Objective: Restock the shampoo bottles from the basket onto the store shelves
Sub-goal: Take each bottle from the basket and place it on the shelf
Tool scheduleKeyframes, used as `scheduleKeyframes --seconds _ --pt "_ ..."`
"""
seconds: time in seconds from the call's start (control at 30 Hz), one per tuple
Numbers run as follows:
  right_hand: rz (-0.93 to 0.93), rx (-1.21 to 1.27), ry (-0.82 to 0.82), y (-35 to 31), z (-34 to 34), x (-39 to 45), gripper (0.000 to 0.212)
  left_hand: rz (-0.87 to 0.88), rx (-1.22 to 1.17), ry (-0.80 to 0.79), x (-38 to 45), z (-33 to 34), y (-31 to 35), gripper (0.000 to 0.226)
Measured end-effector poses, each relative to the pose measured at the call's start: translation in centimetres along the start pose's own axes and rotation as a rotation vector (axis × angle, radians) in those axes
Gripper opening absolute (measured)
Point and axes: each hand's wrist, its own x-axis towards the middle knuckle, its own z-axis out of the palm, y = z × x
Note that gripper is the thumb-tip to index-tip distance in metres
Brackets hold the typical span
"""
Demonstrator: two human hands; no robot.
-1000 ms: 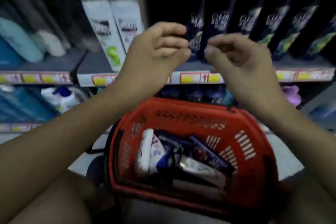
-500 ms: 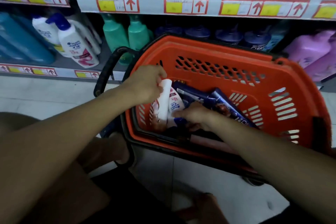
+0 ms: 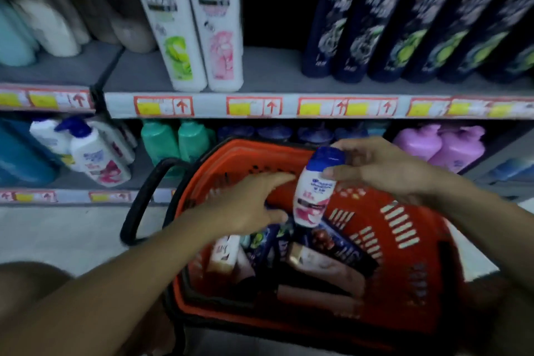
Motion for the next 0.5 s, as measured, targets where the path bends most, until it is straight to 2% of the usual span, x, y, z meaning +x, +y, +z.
scheduleKeyframes --seconds 0.1,0.2,0.27,0.33,0.43,0.5 --pt "-0.12 0.092 0.007 -4.0 -4.1 -3.8 0.026 0.079 -0.344 0.071 0.3 -0.1 4.5 0.051" --pt "-0.26 0.25 0.194 -7.6 -6.9 -5.9 0.031 0.115 -0.55 0.138 1.4 -3.0 9.8 0.053" --pt "-0.36 0.316 0.336 -10.4 -8.7 -6.5 0.035 0.161 -0.564 0.226 2.4 -5.7 13.3 0.044" --pt "-0.439 0.275 0.445 -12.8 -10.0 -7.3 0.035 0.239 -0.554 0.303 3.0 -8.2 17.0 0.035" --pt "-0.538 0.183 0.566 -14.9 -11.2 -8.2 0.034 0.356 -0.596 0.41 3.3 -11.4 22.4 0.033" --pt "-0.599 0.227 0.634 -16.1 -12.0 -8.6 0.033 0.421 -0.635 0.452 3.6 -13.4 25.8 0.03"
